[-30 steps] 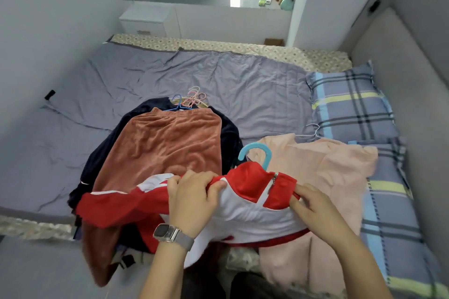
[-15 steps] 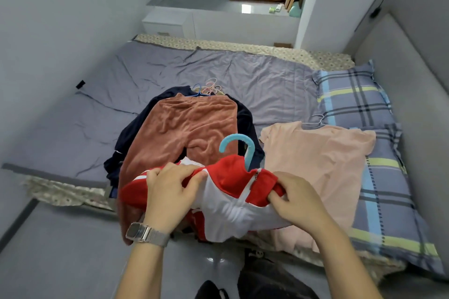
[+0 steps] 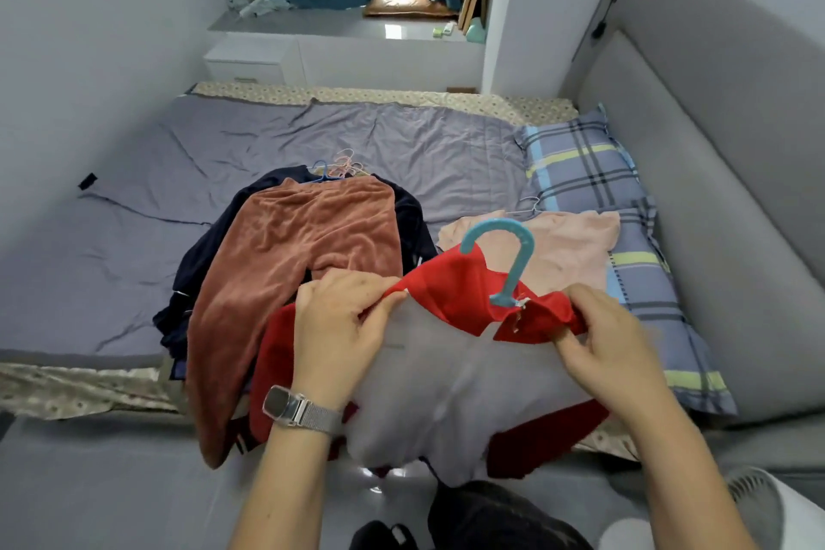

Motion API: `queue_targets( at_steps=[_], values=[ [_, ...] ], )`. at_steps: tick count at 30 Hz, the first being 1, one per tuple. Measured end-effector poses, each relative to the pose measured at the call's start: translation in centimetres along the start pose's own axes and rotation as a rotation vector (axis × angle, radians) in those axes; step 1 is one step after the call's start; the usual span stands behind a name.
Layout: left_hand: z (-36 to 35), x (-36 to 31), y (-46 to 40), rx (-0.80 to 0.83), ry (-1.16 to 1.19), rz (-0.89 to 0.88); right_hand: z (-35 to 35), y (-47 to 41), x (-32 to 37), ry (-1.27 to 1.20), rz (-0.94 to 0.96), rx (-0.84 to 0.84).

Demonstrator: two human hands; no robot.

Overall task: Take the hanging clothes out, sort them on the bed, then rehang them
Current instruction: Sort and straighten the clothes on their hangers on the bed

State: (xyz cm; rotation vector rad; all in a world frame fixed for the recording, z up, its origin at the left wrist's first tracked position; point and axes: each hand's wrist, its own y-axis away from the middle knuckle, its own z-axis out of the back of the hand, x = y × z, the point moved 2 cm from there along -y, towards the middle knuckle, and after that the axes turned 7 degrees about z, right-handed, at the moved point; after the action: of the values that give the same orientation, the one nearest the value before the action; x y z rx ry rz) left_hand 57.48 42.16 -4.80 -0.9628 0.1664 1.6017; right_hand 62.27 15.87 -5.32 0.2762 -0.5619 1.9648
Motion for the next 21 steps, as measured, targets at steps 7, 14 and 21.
queue_targets(
  at_steps=[7, 14, 21],
  values=[
    [-1.1, 0.9, 0.1, -0.004, 0.113, 0.02, 2.7, 1.3, -0.4, 0.222, 0.008, -0.189],
    [-3.4, 2.3, -1.1, 0.483, 0.033, 0.008, 2.1, 0.3, -1.9, 0.156, -0.068, -0.156],
    [-7.0, -0.2, -2.7, 0.38, -0.054, -0.019, 2.2, -1.1, -6.8, 0.012, -0.184, -0.258]
  ],
)
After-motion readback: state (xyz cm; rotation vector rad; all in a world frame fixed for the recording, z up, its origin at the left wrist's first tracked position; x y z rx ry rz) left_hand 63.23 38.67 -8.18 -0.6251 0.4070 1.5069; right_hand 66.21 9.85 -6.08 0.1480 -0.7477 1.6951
